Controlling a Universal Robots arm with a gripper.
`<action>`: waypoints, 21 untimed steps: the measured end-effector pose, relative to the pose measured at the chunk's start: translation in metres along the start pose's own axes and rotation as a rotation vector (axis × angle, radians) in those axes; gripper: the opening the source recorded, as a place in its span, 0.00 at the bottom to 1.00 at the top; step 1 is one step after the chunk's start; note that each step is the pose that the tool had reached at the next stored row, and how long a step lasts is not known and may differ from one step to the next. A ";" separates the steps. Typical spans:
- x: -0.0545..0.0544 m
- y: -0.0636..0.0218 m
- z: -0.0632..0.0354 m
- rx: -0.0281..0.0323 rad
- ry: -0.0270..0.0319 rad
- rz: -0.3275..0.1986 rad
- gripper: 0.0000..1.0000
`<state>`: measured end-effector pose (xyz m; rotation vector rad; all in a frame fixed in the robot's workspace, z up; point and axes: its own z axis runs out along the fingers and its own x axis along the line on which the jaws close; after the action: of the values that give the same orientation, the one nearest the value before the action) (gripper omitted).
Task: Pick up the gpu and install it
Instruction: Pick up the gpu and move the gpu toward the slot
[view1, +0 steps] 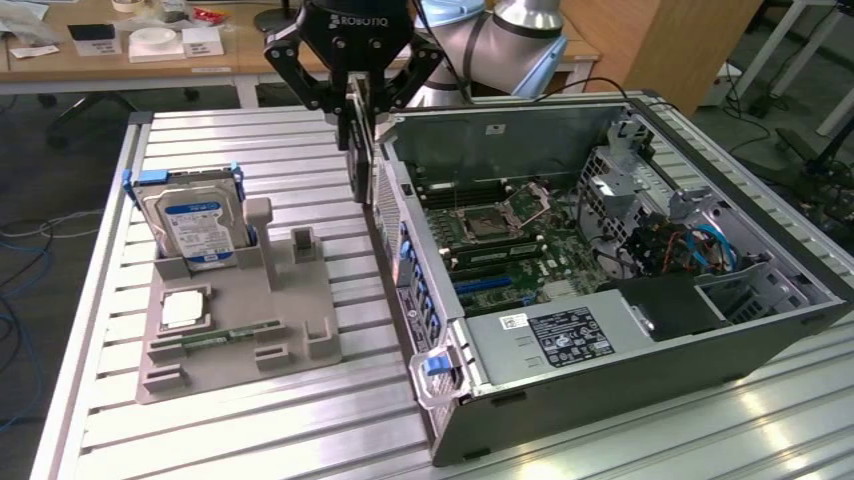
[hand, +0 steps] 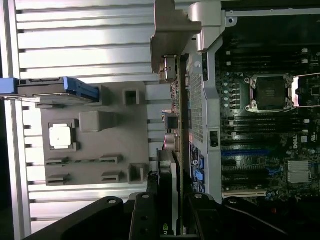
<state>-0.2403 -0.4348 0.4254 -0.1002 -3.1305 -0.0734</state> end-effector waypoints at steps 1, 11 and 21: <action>0.000 0.0000 0.0000 -0.0001 0.0000 0.000 0.28; -0.008 0.0006 0.0000 0.0000 0.0000 0.000 0.28; -0.019 0.0012 -0.0001 0.0000 0.0000 0.000 0.28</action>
<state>-0.2216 -0.4348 0.4254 -0.1001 -3.1305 -0.0735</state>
